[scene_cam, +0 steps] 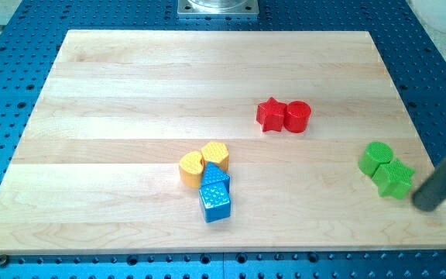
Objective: Put the green star to the bottom right of the red circle
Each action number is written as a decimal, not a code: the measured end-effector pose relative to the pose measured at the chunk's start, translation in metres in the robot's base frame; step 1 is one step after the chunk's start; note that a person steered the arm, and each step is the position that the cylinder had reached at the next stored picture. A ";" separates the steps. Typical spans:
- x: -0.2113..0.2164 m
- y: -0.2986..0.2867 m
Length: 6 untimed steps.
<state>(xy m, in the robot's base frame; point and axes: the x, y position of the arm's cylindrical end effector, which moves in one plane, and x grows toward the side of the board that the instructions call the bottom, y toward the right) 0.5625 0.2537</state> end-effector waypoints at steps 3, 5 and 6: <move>-0.068 -0.152; -0.072 -0.035; -0.096 -0.067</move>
